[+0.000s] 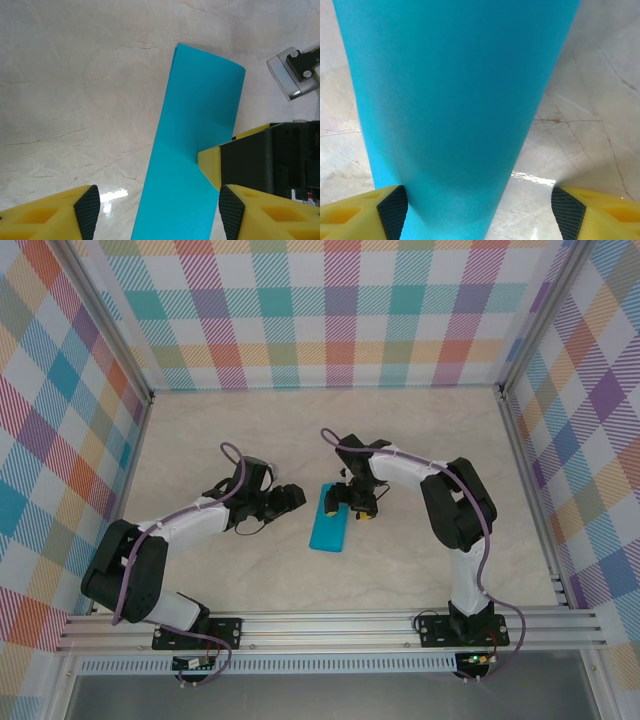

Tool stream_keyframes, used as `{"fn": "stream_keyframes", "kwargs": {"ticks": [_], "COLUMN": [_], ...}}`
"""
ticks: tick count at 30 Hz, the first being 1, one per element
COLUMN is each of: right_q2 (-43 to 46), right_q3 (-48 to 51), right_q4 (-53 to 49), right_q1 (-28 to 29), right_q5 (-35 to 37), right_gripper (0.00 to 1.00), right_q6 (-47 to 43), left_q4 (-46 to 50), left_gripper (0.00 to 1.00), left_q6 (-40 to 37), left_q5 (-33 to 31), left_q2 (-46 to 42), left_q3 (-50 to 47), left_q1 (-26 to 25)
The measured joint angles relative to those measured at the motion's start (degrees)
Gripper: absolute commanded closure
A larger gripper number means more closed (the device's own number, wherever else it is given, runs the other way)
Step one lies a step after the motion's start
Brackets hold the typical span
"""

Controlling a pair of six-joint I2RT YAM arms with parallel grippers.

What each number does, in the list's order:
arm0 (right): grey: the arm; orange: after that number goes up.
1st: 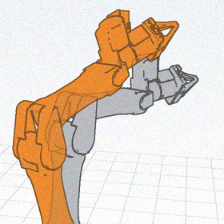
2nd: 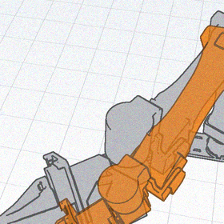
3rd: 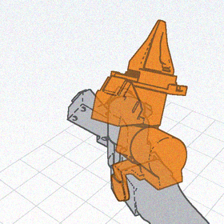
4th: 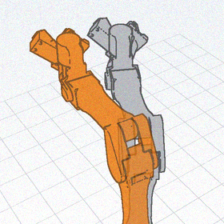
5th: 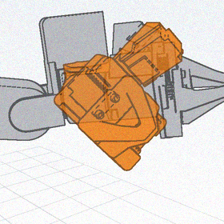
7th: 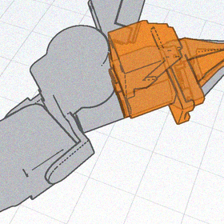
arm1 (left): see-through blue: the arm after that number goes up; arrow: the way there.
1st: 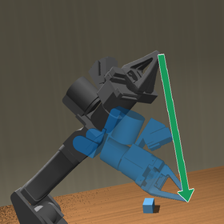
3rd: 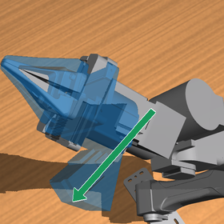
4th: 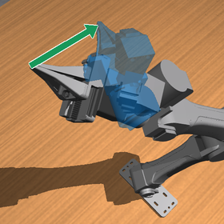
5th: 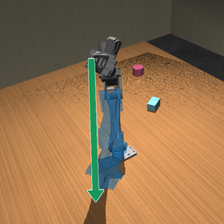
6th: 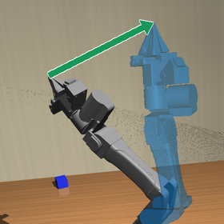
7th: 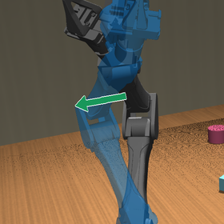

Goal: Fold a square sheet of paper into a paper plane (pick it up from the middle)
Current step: Fold the square sheet of paper in half at the center of the table.

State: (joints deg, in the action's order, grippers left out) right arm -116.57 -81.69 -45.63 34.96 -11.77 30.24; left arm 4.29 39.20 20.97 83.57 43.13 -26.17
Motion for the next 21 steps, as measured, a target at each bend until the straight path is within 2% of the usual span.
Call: {"fn": "stream_keyframes", "kwargs": {"ticks": [13,21], "right_q2": [-1.2,-1.4], "right_q3": [-1.7,-1.9], "right_q4": [-2.1,-2.3], "right_q1": [0.2,0.3], "right_q5": [1.1,1.9], "right_gripper": [0.2,0.22], "right_q6": [-0.8,-0.7], "left_q4": [-0.1,-0.2], "left_gripper": [0.64,0.67], "left_q6": [-0.2,0.0], "left_q5": [1.4,2.2], "left_q2": [1.9,3.4], "left_q3": [1.0,1.1], "left_q1": [0.0,0.0]}}
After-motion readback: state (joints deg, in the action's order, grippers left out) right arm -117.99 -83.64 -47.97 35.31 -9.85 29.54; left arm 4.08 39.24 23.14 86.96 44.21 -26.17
